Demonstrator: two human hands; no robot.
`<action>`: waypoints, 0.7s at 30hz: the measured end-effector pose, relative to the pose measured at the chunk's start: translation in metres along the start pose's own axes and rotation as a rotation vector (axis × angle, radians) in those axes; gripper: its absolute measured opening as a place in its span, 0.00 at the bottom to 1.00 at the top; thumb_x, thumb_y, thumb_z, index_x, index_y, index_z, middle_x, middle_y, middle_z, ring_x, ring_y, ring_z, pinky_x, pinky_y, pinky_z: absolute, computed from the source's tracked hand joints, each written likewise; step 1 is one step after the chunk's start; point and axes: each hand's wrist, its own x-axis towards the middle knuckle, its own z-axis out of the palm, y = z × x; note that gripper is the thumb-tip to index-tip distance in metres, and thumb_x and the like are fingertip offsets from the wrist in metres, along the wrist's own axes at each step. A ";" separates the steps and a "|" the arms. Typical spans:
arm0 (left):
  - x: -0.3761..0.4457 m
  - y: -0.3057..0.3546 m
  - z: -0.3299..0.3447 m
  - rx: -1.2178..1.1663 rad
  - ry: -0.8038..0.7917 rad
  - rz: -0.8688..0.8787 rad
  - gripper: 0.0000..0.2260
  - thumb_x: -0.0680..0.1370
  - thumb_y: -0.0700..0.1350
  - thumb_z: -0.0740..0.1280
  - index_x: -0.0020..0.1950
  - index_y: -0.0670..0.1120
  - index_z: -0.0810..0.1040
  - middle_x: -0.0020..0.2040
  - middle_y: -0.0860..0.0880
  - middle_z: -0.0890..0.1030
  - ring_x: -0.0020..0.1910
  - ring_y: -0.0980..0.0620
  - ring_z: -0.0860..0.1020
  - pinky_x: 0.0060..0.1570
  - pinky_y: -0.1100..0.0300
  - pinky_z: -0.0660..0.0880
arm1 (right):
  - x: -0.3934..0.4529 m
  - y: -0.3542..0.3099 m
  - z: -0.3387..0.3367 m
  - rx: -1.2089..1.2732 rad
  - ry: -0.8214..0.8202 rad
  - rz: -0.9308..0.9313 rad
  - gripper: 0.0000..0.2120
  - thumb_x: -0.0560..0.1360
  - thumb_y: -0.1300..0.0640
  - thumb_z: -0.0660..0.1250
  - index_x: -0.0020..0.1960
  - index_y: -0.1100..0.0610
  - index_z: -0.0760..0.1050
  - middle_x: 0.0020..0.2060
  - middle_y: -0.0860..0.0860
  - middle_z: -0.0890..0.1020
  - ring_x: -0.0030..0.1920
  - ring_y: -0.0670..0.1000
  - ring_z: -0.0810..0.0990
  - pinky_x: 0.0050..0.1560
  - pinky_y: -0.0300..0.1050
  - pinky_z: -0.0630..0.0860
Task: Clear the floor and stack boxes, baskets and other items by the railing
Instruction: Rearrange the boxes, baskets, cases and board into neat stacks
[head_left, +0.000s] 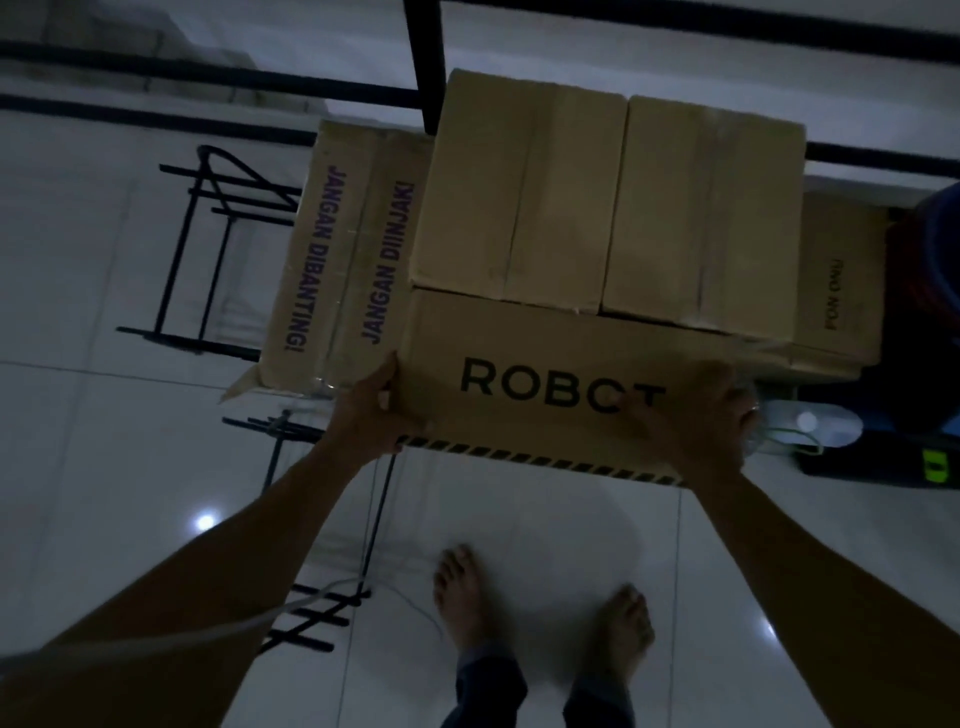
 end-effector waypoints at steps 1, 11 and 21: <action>-0.002 0.002 -0.001 0.015 0.006 0.005 0.50 0.67 0.36 0.81 0.81 0.56 0.58 0.68 0.51 0.66 0.51 0.48 0.78 0.47 0.43 0.83 | -0.003 -0.004 -0.003 0.015 -0.019 0.033 0.64 0.56 0.26 0.75 0.77 0.58 0.49 0.75 0.63 0.54 0.75 0.66 0.54 0.69 0.67 0.62; -0.043 -0.033 -0.042 0.401 0.321 -0.095 0.21 0.78 0.44 0.71 0.69 0.40 0.74 0.64 0.40 0.78 0.61 0.43 0.77 0.53 0.60 0.72 | -0.057 -0.030 0.020 0.031 0.057 -0.217 0.37 0.73 0.45 0.71 0.73 0.61 0.60 0.70 0.63 0.63 0.70 0.65 0.61 0.71 0.61 0.60; -0.047 -0.177 -0.081 0.293 0.102 -0.449 0.39 0.80 0.52 0.69 0.81 0.39 0.50 0.79 0.38 0.59 0.76 0.40 0.62 0.74 0.50 0.63 | -0.187 -0.042 0.134 0.165 -0.057 -0.676 0.27 0.76 0.55 0.70 0.70 0.64 0.66 0.66 0.61 0.67 0.68 0.60 0.64 0.64 0.55 0.72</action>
